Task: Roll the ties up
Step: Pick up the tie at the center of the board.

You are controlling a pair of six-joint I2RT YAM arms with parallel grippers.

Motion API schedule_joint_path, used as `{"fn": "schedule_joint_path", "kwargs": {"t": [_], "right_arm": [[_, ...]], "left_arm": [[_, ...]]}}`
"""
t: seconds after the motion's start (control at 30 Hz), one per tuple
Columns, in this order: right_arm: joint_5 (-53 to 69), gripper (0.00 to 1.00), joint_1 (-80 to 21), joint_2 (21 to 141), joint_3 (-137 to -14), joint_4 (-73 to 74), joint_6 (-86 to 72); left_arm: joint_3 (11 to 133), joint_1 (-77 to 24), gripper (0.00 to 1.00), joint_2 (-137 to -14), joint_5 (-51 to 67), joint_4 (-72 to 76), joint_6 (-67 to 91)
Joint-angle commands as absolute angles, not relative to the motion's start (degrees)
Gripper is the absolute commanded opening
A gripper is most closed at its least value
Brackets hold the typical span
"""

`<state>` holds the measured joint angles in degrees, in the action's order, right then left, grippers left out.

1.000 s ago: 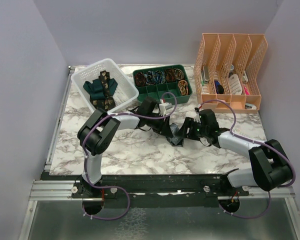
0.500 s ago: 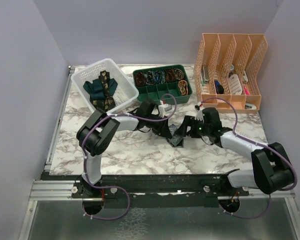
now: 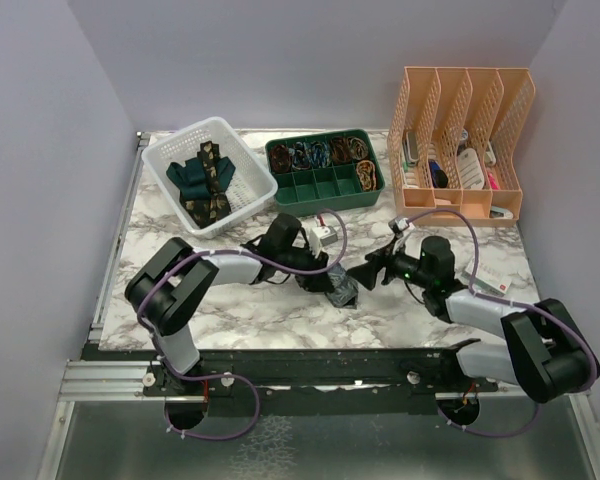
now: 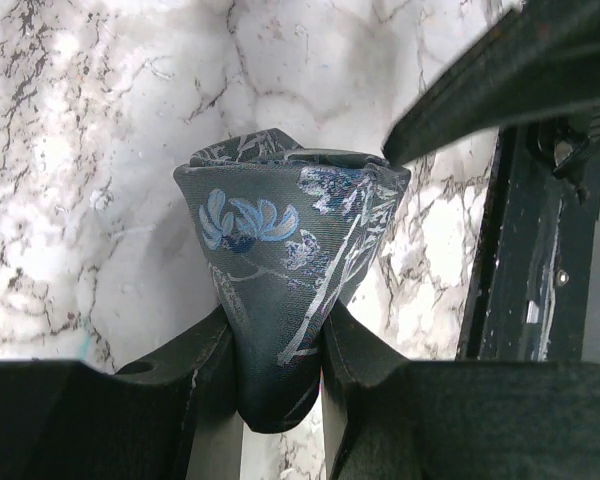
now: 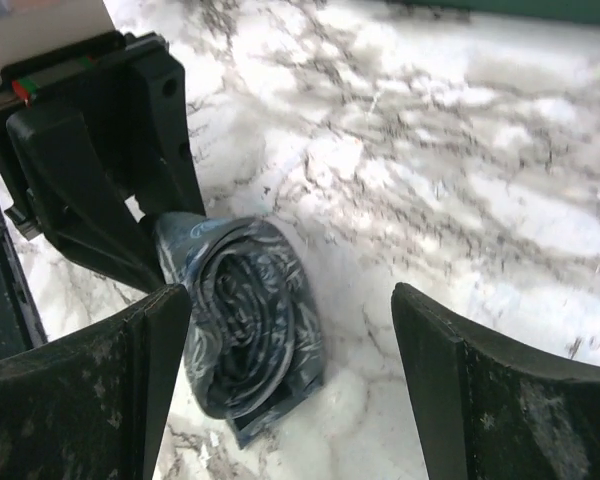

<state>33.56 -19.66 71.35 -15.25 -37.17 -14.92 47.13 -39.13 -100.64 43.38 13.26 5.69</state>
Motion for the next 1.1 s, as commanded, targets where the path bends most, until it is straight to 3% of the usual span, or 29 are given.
{"fn": "schedule_joint_path", "kwargs": {"t": [0.0,0.17,0.4,0.73,0.83,1.07], "right_arm": [[41.43,0.87,-19.51,74.25,-15.02,-47.12,-5.96],[58.48,0.89,-19.60,85.19,-18.38,-51.52,-7.16],[59.54,0.89,-19.68,90.39,-19.04,-55.94,-4.25],[57.93,0.89,-19.74,96.19,-23.91,-50.05,3.93],[62.43,0.88,-19.73,98.67,-27.62,-44.87,6.79],[73.08,0.86,-21.36,104.01,-28.85,-47.87,5.19]], "left_arm": [[42.82,-39.58,0.00,-96.13,40.41,19.47,0.30],[41.09,-39.81,0.00,-94.44,39.24,19.77,-4.12],[39.99,-39.92,0.00,-93.36,37.55,19.78,-5.52],[39.27,-40.52,0.00,-92.48,38.84,19.78,-7.92],[39.59,-40.60,0.00,-92.54,39.57,19.78,-8.49],[40.96,-40.54,0.00,-93.47,38.67,19.86,-8.62]]}}
